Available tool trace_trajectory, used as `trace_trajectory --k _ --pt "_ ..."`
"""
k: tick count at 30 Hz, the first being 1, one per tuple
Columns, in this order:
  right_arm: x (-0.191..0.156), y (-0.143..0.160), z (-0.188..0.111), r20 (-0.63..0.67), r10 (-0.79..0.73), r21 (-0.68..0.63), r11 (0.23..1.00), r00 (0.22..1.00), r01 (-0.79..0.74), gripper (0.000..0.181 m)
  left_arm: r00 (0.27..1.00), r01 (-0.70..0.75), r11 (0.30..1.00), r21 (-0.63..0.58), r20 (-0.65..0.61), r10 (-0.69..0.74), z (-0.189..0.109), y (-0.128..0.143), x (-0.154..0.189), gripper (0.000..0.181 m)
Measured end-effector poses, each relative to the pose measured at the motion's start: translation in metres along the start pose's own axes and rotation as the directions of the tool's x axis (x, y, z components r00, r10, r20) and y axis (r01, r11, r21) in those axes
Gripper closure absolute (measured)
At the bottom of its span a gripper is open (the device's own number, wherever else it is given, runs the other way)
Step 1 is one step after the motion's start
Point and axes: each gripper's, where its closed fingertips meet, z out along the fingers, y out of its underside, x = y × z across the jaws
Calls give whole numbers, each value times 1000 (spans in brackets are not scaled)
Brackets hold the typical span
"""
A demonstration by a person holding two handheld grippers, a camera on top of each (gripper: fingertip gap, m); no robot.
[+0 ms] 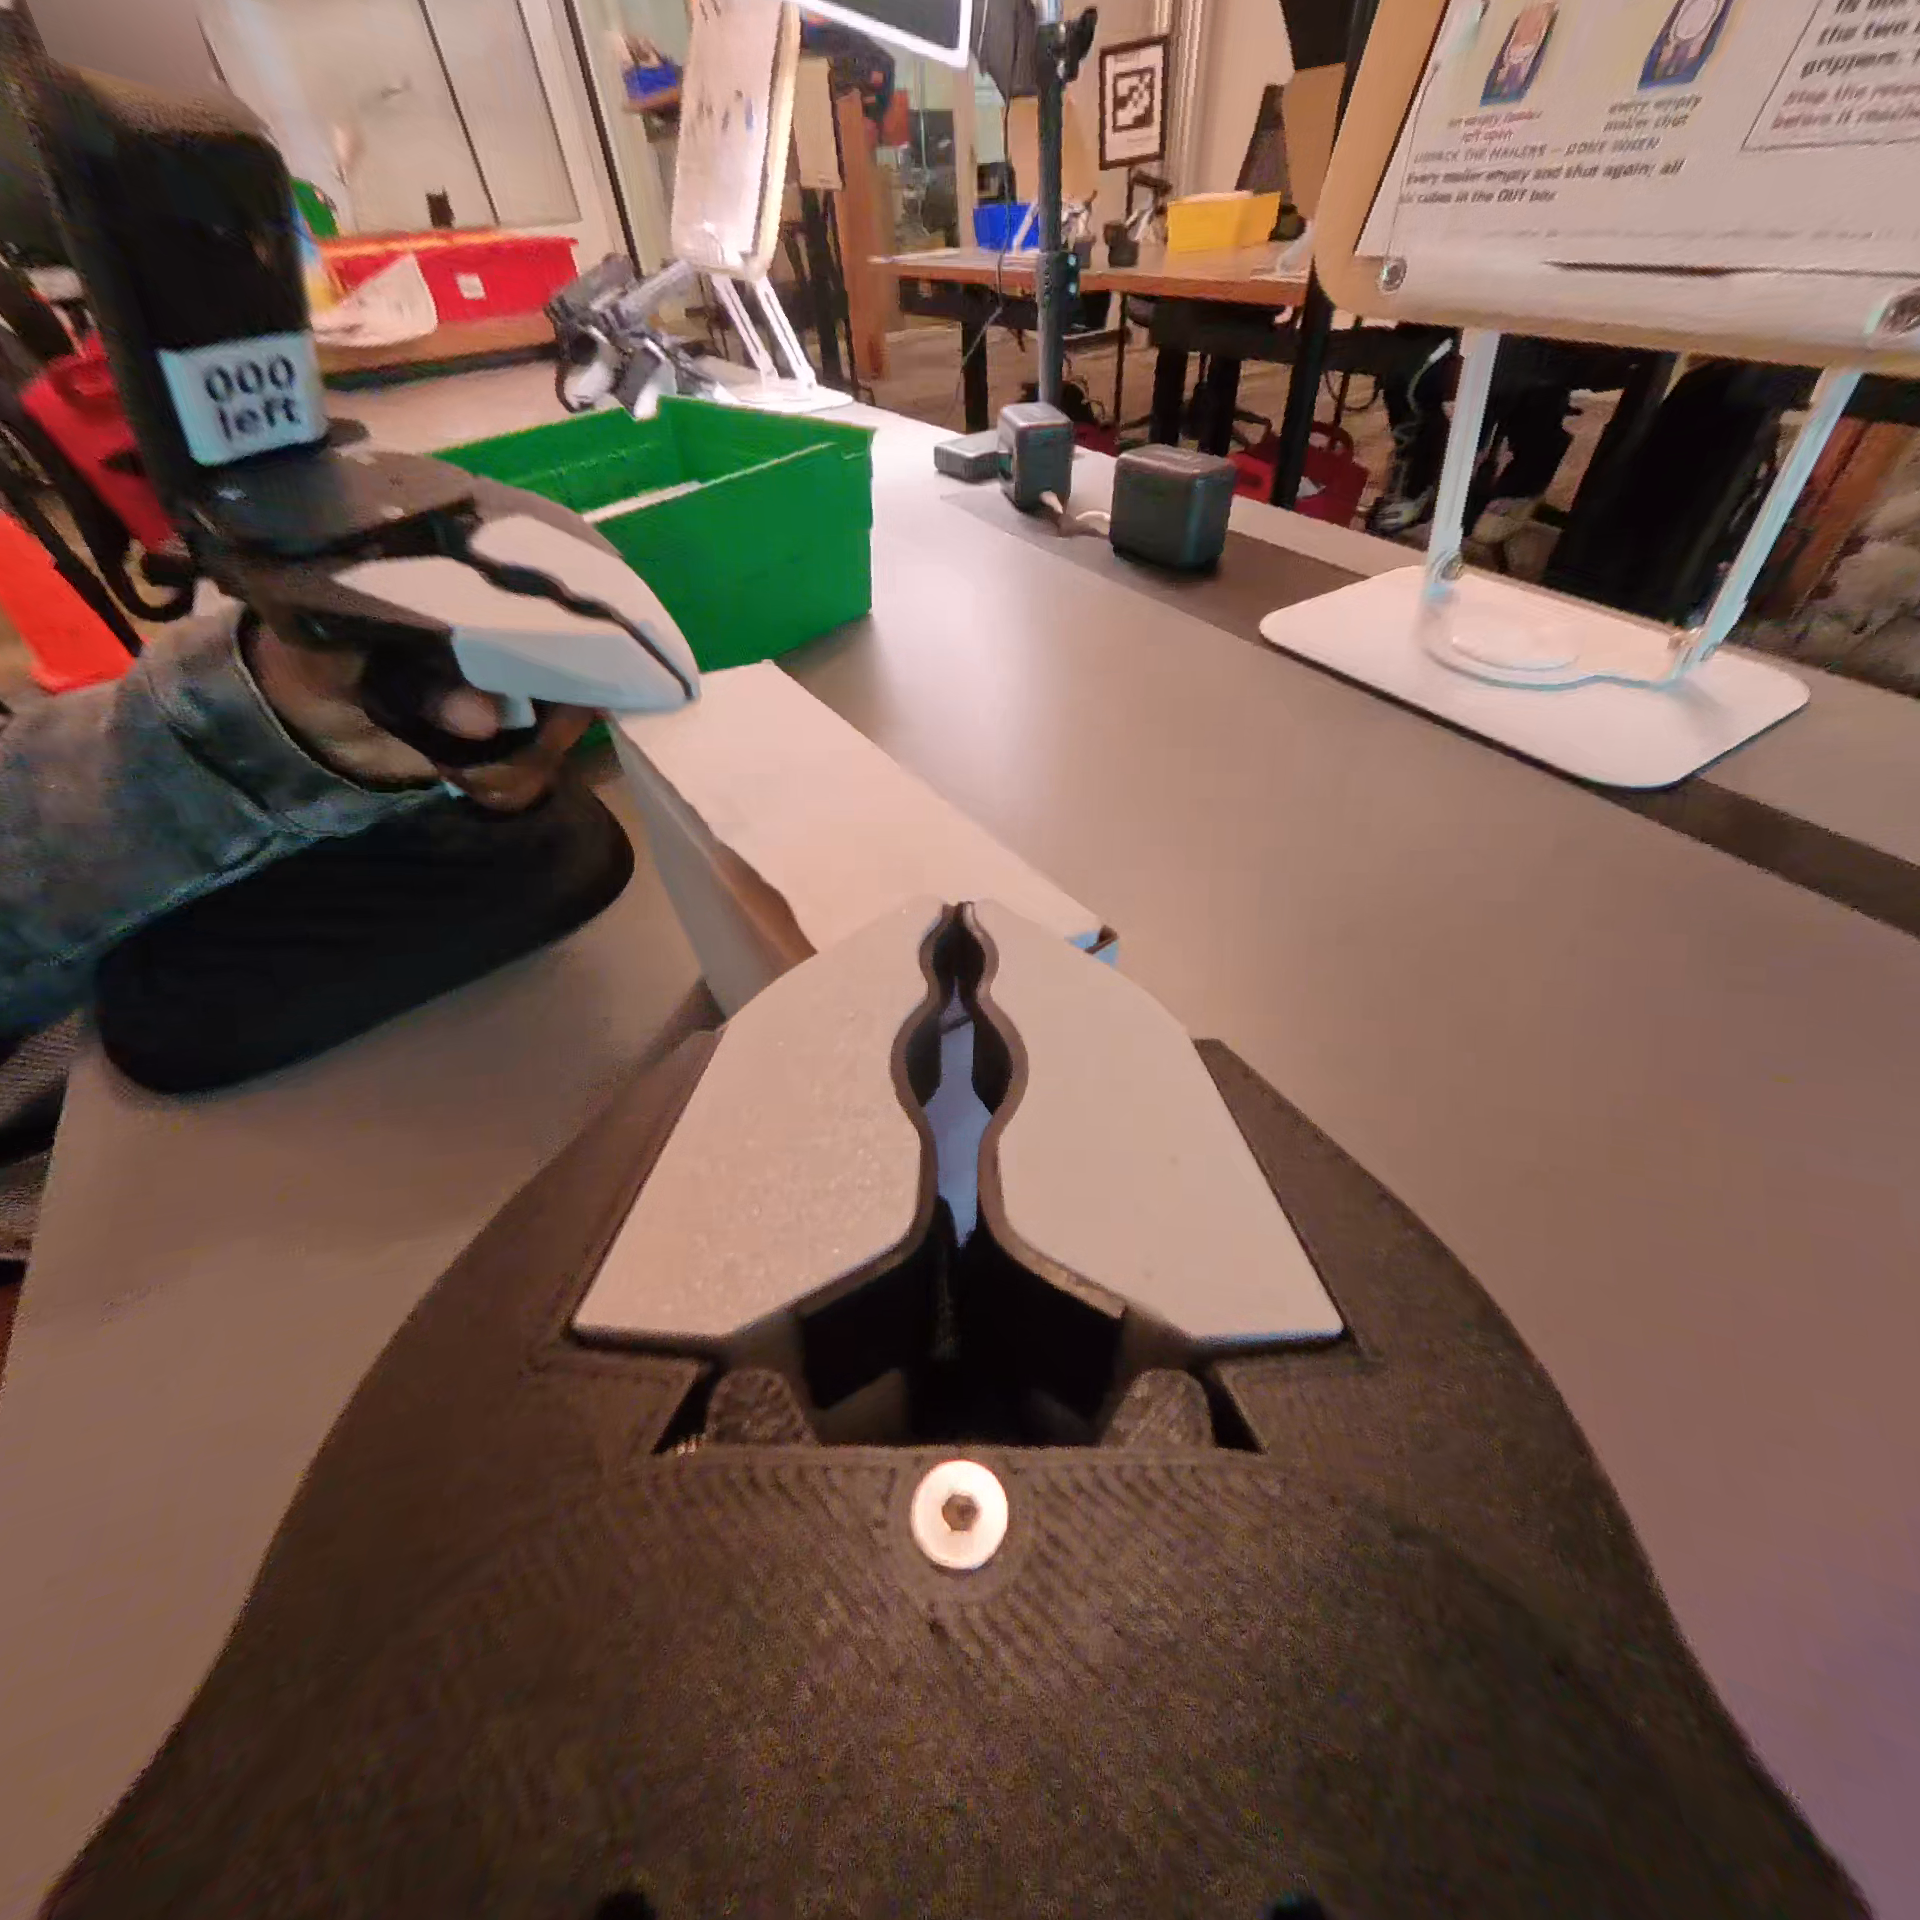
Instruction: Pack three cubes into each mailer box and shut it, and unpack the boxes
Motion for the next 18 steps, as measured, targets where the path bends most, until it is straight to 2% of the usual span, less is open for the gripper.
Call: trace_trajectory --k 3,7,13,16,17,18 --pt "0 4 0 28 26 -15 1000 999 -25 181 1000 -29 999 -36 2 29 0 3 0 181" --pt "0 5 0 12 -14 -16 1000 1000 14 181 998 -64 997 -47 26 65 1 4 0 181" --pt "-1 6 1 -27 -177 -20 984 984 177 181 995 -97 993 -62 30 99 1 4 0 181" --pt "-1 4 0 -63 -281 1 960 958 281 181 996 -86 996 -21 31 87 1 2 0 181" --pt "-1 3 0 -74 -278 13 960 958 280 181 997 -59 998 -7 53 60 0 1 -4 172" --pt "1 2 0 -72 -231 18 972 970 233 170 997 -36 999 4 70 36 -1 0 -8 154"
